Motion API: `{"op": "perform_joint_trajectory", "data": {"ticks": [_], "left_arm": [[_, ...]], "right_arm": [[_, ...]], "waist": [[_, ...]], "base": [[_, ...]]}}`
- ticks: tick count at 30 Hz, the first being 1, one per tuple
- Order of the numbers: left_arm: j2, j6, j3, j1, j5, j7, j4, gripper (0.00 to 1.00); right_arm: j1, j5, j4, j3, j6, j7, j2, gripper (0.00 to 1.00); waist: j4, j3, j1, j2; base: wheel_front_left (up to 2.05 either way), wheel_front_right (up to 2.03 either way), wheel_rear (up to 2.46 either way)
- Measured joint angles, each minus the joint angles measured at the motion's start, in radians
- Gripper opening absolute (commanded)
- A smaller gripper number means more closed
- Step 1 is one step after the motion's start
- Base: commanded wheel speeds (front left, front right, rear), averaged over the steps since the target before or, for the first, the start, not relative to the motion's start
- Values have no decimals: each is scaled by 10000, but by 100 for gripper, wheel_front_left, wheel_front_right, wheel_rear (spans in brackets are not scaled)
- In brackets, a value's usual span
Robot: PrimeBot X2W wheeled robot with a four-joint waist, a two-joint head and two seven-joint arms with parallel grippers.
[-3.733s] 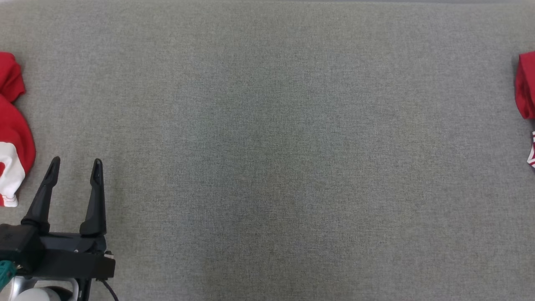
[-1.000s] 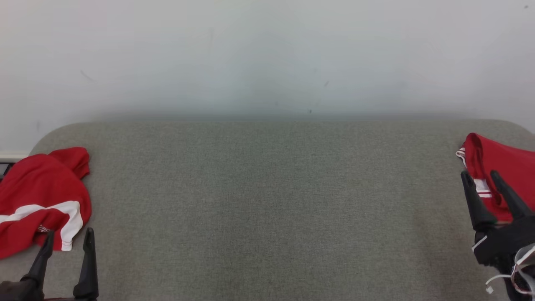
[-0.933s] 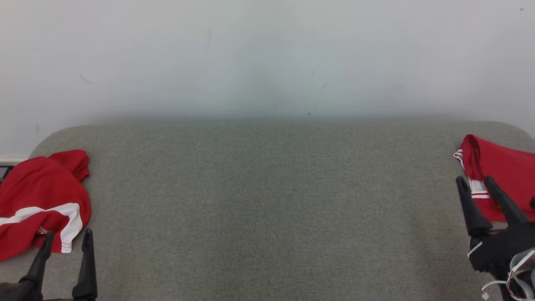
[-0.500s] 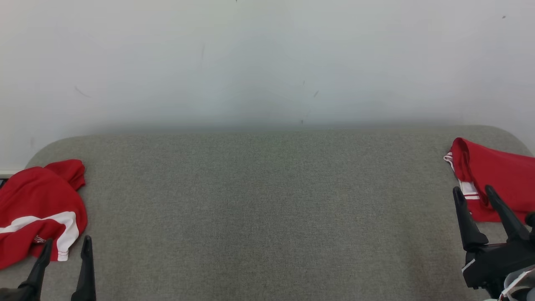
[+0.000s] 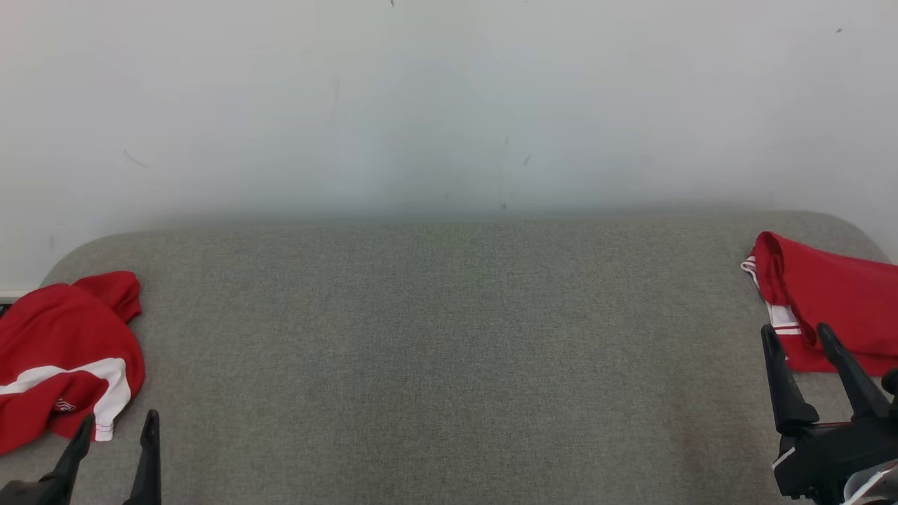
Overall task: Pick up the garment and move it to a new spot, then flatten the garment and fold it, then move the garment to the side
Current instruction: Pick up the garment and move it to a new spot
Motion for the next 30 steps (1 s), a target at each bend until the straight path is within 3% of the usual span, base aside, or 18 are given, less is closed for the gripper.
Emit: {"op": "perform_joint_trajectory", "data": {"ticks": [18,30], "left_arm": [[130,65,-10,-49,-182,-6,-153,100],[313,176,113,-140,-213,-17,-188,100]], "right_arm": [[210,-94,-334,-245,0,397,222,100],[312,-40,-98,-15,0,431,232,100]], "waist": [[86,46,0,0],[982,-24,0,0]], "base": [[0,0,0],[0,0,0]]}}
